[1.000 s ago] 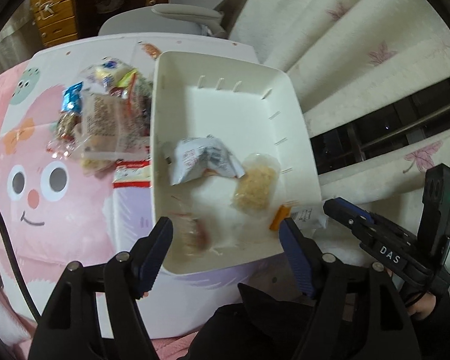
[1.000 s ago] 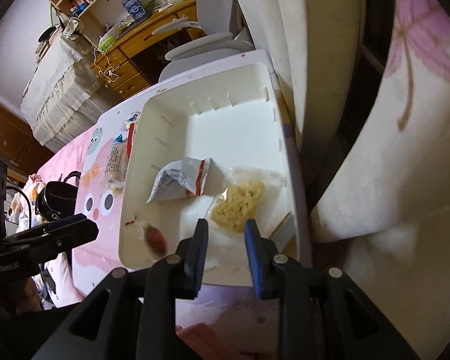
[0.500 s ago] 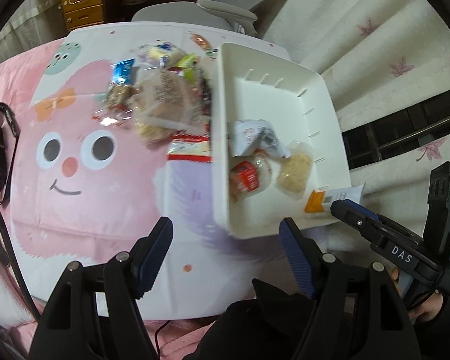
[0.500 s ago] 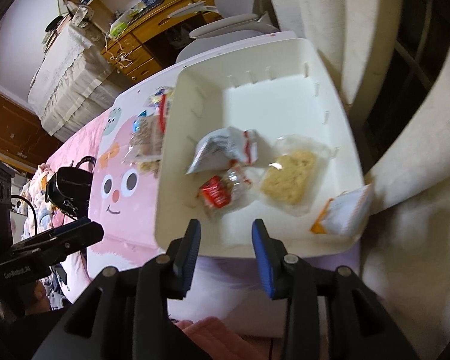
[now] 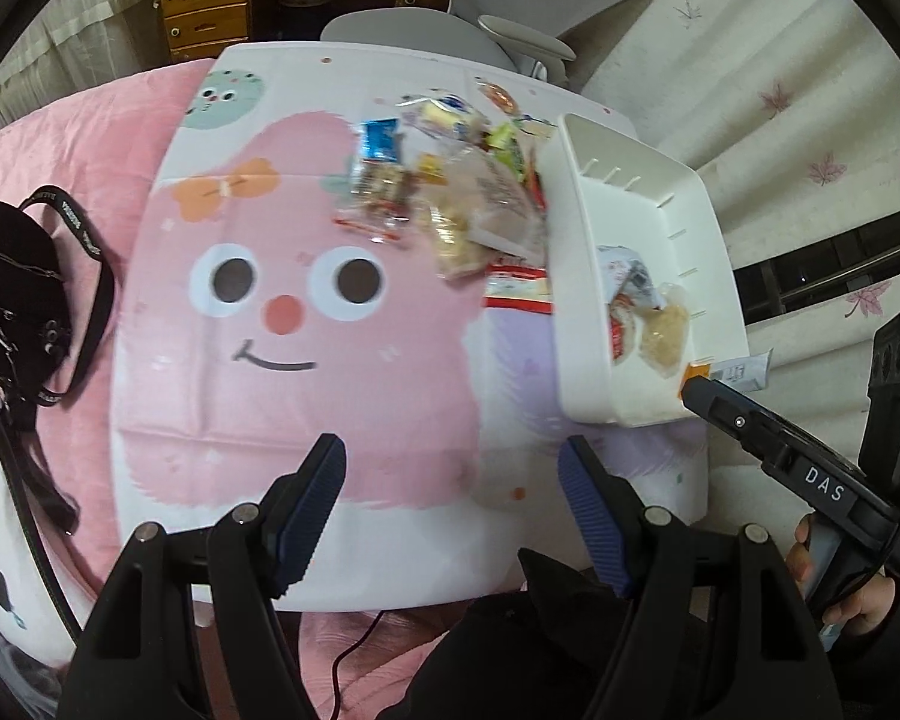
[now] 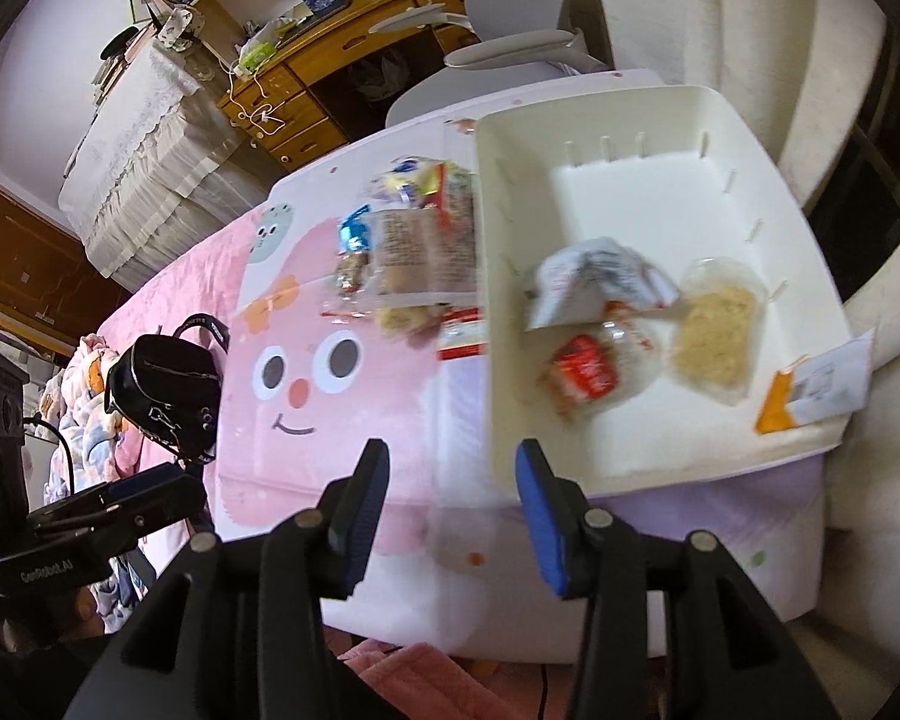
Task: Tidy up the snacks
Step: 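Withdraw both open tools from the tray back over the snack pile, then grasp the large clear printed bag with the right tool while the left tool grasps the dark nut bag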
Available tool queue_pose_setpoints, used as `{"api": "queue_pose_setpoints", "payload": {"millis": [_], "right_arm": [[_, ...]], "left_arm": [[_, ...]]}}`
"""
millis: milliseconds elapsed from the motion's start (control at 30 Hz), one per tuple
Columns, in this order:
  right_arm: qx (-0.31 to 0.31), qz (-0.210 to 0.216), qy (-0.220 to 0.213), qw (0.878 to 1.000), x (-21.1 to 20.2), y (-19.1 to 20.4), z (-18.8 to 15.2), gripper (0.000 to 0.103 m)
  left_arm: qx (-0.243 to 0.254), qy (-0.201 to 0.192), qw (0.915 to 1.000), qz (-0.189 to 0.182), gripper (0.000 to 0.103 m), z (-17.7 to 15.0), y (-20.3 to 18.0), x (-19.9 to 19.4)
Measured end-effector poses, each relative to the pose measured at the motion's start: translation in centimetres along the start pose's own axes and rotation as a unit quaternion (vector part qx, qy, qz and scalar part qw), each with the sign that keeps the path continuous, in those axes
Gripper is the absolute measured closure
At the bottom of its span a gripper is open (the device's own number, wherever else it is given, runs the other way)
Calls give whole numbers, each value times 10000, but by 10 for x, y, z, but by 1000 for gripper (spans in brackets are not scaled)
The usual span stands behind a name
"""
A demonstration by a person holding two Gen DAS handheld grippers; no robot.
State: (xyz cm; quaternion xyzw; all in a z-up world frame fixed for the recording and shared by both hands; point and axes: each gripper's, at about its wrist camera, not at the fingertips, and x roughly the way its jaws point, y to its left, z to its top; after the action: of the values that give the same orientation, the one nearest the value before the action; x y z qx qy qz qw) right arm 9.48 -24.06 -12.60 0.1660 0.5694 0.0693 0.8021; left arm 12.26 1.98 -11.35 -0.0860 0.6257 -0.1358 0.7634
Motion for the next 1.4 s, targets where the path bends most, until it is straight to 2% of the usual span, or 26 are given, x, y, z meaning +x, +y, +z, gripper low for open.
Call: {"api": "queue_pose_setpoints", "payload": {"millis": [333, 467, 667, 900, 1200, 1400], "right_arm": [[273, -341, -442, 9981, 14, 71, -26, 57], [327, -530, -655, 9959, 18, 91, -32, 53], [44, -876, -846, 9925, 22, 119, -35, 48], [-289, -1304, -1062, 9853, 29, 132, -28, 38], [-593, -1736, -1040, 9775, 64, 130, -1, 36], [-1173, -2059, -1217, 9639, 87, 136, 15, 36]], "left_arm": [[396, 84, 9991, -93, 31, 16, 72, -15], [539, 68, 9983, -189, 31, 26, 94, -17], [559, 84, 9979, -324, 31, 40, 115, -16], [463, 205, 9983, -293, 26, 63, 126, 2], [419, 280, 9983, -279, 22, 103, 124, 34], [366, 398, 9983, -195, 20, 134, 116, 72]]}}
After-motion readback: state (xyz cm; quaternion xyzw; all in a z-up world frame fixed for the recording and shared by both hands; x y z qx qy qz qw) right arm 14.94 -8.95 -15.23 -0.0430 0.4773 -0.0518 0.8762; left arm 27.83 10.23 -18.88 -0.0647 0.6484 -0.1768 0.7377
